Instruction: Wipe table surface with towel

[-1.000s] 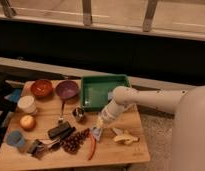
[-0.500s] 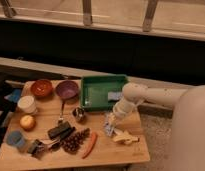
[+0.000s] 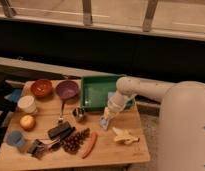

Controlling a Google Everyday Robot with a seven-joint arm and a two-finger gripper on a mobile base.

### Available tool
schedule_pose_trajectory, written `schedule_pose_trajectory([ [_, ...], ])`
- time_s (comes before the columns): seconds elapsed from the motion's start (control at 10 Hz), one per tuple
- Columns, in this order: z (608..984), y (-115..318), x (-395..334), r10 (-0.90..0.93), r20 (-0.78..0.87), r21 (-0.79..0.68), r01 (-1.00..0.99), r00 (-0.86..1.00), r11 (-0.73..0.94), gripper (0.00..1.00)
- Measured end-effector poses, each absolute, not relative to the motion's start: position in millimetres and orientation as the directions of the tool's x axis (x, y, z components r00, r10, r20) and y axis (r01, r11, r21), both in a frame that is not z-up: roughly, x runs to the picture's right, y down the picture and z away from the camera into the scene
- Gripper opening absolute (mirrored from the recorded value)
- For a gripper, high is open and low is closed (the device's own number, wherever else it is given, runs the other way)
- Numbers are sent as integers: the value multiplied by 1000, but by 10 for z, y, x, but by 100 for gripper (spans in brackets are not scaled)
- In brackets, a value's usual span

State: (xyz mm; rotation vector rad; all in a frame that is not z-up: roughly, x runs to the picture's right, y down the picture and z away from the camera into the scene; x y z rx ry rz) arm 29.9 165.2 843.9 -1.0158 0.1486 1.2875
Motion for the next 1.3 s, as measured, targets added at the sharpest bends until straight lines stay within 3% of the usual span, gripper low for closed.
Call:
schedule_pose_trajectory([
  [0.4,8111,1888,-41,717,-561,-641,-765,413,-61,0],
  [0.7,8060,2036,326,716,-597,-602,-792,362,-102,0],
  [1.3,8345,1589,859,739,-621,-495,-861,260,-114,0],
])
